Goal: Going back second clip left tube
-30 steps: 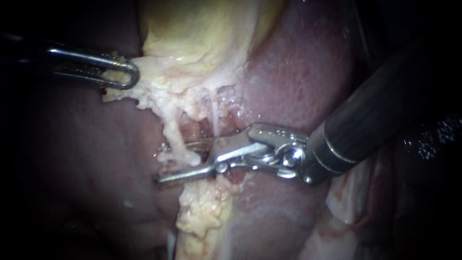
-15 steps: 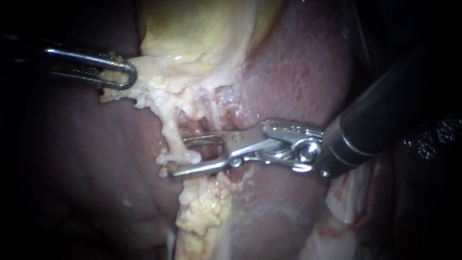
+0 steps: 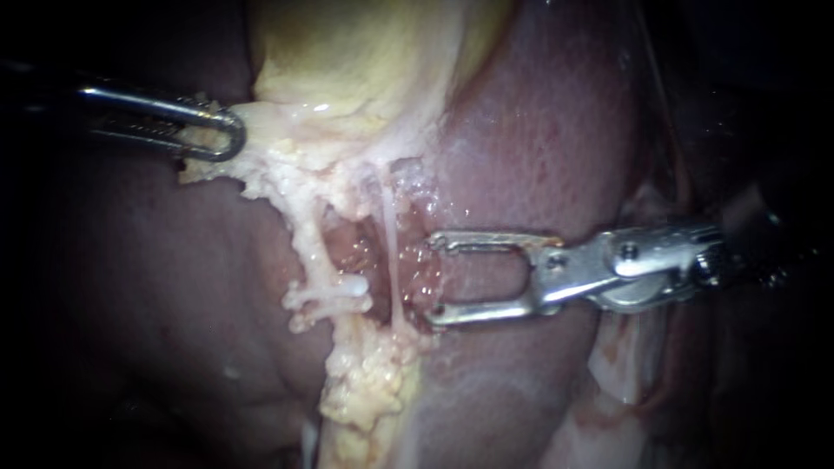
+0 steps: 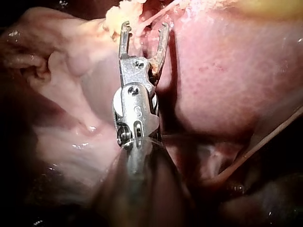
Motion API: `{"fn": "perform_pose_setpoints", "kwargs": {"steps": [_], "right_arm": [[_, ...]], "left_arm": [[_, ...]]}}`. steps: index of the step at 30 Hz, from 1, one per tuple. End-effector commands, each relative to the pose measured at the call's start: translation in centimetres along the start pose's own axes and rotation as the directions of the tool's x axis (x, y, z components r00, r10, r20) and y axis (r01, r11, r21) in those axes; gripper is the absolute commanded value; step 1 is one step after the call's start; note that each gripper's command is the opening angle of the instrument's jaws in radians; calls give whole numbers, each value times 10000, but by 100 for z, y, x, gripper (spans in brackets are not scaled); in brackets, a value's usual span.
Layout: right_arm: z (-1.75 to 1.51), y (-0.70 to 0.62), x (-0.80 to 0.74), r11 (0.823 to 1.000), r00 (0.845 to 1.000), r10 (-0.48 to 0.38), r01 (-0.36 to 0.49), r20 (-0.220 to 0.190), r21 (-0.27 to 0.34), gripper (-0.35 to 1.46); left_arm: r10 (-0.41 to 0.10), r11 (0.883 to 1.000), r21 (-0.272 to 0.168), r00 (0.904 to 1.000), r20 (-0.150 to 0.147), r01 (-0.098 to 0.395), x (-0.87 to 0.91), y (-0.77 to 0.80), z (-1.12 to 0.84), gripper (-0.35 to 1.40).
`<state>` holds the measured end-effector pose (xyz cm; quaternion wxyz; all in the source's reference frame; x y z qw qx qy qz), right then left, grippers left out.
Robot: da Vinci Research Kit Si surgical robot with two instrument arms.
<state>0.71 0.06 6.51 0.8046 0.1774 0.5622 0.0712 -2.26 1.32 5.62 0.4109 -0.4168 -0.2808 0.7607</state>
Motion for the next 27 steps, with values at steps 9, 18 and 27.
{"fn": "perform_pose_setpoints", "kwargs": {"steps": [9,18,27], "right_arm": [[-34,8,6,9991,9983,-421,423,402,-61,50],[-34,7,7,9991,9982,-425,427,428,-46,50],[-34,7,7,9991,9982,-424,426,428,-47,50]], "left_arm": [[1,10000,1,10000,-4,-1,0,0,1,-35],[109,9999,-24,9997,202,-108,-15,-5,37,-35],[261,9997,-44,9991,340,-260,-21,-21,70,-35]]}}
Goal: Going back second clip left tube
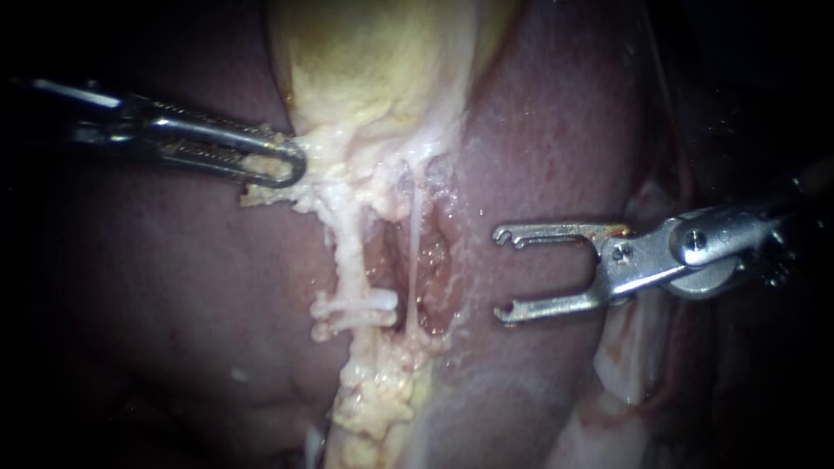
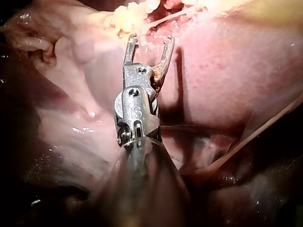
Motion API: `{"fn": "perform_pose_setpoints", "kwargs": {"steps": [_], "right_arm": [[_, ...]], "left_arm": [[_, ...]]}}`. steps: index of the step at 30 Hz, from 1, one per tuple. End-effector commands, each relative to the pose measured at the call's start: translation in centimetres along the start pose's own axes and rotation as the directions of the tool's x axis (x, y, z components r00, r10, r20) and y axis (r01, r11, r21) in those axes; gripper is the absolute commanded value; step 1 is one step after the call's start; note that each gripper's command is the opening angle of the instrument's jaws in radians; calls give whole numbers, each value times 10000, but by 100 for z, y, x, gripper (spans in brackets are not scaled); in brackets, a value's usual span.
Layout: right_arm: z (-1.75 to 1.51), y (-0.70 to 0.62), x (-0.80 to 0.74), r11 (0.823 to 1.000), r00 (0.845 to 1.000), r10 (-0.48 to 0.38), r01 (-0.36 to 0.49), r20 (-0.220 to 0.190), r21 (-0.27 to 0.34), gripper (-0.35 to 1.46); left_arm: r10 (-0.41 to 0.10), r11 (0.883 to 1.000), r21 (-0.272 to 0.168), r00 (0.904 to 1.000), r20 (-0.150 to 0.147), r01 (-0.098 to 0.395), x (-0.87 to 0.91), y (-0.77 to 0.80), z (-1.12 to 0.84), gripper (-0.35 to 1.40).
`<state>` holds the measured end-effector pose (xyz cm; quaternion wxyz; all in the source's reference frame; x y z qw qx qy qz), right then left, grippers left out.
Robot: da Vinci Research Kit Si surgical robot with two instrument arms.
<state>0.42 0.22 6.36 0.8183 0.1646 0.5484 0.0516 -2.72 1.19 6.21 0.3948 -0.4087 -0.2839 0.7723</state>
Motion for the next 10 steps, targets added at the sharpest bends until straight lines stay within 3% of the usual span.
{"fn": "perform_pose_setpoints", "kwargs": {"steps": [1,10], "right_arm": [[0,0,0,10000,10000,3,-3,0,-1,50],[0,5,2,9997,9998,-191,192,-37,133,50]], "left_arm": [[-4,10000,22,10000,33,4,0,-1,0,-35],[7,10000,18,10000,69,-8,-2,-2,2,-35]]}}
